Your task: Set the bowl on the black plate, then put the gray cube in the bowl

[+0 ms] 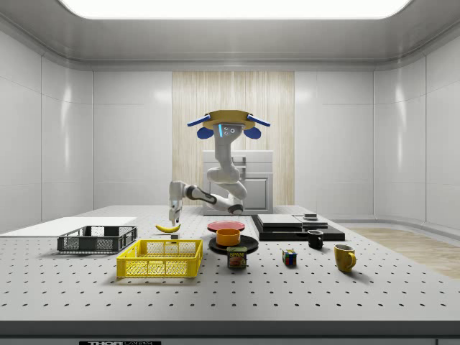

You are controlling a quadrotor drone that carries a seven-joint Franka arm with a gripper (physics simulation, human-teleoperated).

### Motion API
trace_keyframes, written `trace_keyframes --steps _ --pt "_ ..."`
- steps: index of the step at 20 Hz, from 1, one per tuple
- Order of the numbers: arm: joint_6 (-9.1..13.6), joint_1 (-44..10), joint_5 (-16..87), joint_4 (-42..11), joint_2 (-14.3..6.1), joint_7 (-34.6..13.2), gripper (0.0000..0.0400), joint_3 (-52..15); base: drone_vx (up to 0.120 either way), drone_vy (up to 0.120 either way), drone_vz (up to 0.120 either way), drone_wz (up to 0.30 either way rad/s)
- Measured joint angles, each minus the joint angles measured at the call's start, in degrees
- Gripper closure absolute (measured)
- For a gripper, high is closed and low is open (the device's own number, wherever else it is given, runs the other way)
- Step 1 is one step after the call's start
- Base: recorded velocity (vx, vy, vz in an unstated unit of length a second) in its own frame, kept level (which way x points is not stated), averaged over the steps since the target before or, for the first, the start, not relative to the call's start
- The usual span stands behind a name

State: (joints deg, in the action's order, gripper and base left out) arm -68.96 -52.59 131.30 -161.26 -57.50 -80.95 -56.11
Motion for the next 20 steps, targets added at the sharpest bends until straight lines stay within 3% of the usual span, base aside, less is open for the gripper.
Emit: trace_keyframes --steps 9,16,20 --pt "-7.6 -1.4 3.3 3.5 -4.3 -0.2 0.0000 4.4 0.000 0.000 0.000 0.000" --pt "-11.0 -2.4 4.2 5.4 -6.0 -0.4 0.0000 5.8 0.000 0.000 0.000 0.000" --pt "-11.8 -3.7 4.1 6.7 -5.9 -0.6 0.0000 5.5 0.000 0.000 0.000 0.000"
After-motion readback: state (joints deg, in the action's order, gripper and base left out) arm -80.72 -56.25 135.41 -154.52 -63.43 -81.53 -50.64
